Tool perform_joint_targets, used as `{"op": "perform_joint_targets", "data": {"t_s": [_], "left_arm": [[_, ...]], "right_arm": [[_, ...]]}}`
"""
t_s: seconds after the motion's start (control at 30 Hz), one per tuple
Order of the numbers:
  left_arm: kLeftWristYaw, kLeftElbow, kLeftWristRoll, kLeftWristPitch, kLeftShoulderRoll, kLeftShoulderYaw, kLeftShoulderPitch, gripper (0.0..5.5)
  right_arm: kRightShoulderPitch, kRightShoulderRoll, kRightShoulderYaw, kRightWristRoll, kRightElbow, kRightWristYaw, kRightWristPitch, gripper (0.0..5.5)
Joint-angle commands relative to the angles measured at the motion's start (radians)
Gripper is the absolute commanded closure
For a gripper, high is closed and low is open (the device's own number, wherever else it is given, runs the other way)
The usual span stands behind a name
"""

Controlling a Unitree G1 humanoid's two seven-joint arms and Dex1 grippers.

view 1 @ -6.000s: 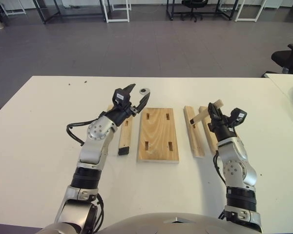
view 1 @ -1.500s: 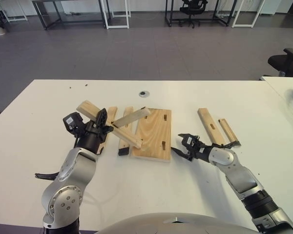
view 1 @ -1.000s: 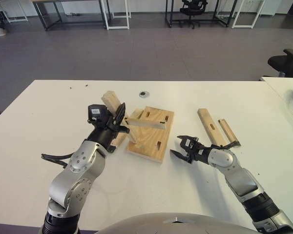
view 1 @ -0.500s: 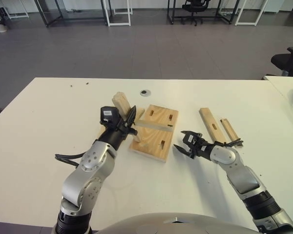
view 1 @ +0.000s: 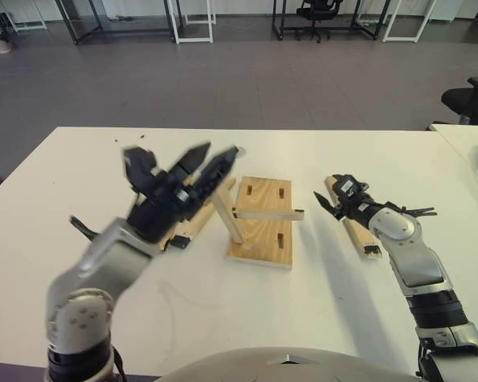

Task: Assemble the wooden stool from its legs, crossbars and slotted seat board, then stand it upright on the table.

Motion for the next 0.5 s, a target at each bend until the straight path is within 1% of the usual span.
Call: {"op": "perform_joint_targets", "data": {"t_s": [0.03,0.1,0.17,0.23,0.33,0.4,0.5], "left_arm": [[0.061,0.184,0.0,-0.094,0.083,0.154,-0.169,1.6],[0.062,0.288,0.148,-0.089,0.109,0.112,-0.161,1.6],[0.037,0.369,0.32,-0.061,0.135,-0.004,-0.104,1.6],[-0.048,0.422,0.511,-0.068,0.176,-0.169,-0.04,1.6],[-0.141,0.52,0.664,-0.021,0.197,-0.331,0.003,1.6],[-0.171,0.553,0.737,0.007,0.208,-0.383,0.011,1.6],[-0.186,0.579,0.806,0.058,0.189,-0.434,0.026,1.6]], "right_arm": [[-0.048,0.012,-0.053,0.015,0.037,-0.048,-0.008,2.19],[-0.059,0.015,-0.073,0.02,0.06,-0.071,-0.01,2.19],[-0.066,0.017,-0.08,0.025,0.082,-0.08,-0.015,2.19],[-0.07,0.026,-0.079,0.031,0.094,-0.08,-0.019,2.19],[-0.077,0.043,-0.067,0.039,0.101,-0.077,-0.018,2.19],[-0.08,0.049,-0.059,0.043,0.104,-0.071,-0.017,2.19],[-0.072,0.063,-0.045,0.044,0.098,-0.065,-0.012,2.19]]}}
